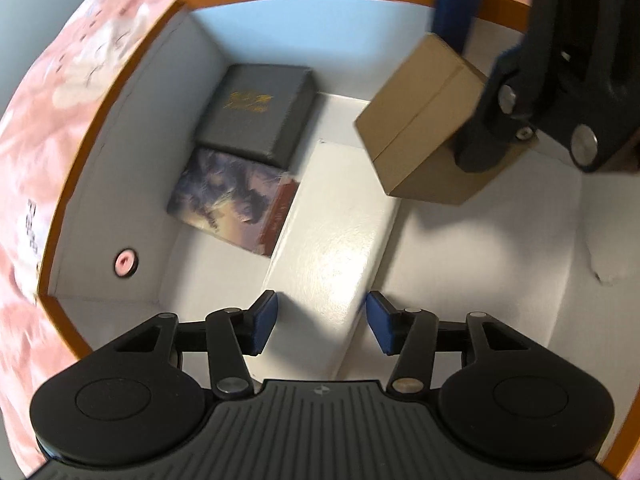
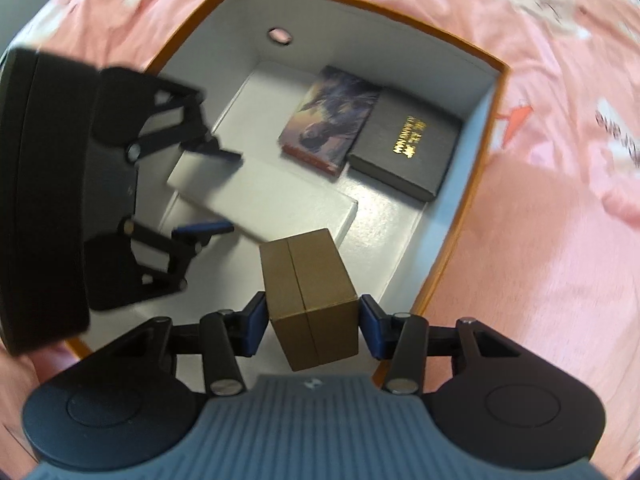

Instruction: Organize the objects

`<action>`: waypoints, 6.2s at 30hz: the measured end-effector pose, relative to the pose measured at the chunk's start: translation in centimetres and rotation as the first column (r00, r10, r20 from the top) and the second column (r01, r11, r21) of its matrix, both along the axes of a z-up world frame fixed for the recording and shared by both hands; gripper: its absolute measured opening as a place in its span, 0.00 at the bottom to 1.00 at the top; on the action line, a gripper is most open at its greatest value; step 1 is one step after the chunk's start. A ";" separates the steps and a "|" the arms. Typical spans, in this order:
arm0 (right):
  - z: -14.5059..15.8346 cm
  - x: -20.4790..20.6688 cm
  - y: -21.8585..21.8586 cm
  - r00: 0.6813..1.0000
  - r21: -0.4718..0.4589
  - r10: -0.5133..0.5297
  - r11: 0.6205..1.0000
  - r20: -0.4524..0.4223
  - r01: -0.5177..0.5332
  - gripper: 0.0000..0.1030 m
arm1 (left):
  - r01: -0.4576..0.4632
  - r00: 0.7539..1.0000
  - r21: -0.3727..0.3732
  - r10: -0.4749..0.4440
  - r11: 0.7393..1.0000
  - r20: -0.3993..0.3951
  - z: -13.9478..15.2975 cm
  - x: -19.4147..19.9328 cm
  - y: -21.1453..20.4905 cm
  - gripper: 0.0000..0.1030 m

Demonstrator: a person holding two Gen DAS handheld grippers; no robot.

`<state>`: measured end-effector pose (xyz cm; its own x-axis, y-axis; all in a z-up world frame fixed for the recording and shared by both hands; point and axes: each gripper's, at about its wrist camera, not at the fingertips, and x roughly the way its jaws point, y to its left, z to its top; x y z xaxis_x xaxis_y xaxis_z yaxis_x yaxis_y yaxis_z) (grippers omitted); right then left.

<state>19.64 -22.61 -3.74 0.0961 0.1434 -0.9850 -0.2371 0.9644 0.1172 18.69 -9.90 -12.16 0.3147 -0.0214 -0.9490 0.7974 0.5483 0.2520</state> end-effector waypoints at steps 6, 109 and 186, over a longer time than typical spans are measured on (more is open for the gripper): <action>0.4 0.7 -0.7 0.990 0.022 -0.143 0.990 0.020 0.142 0.49 | -0.060 0.998 -0.023 0.060 0.998 -0.001 0.5 0.7 0.5 0.52; -4.0 -1.6 5.5 0.894 -0.167 0.431 0.897 0.124 -0.409 0.17 | -0.236 0.961 -0.412 0.275 0.880 0.037 8.6 -1.2 8.5 0.45; -3.3 5.3 22.8 0.514 -0.082 0.855 0.518 0.071 -0.851 0.62 | -0.602 0.798 -0.341 0.538 0.722 -0.271 7.3 -1.0 23.9 0.52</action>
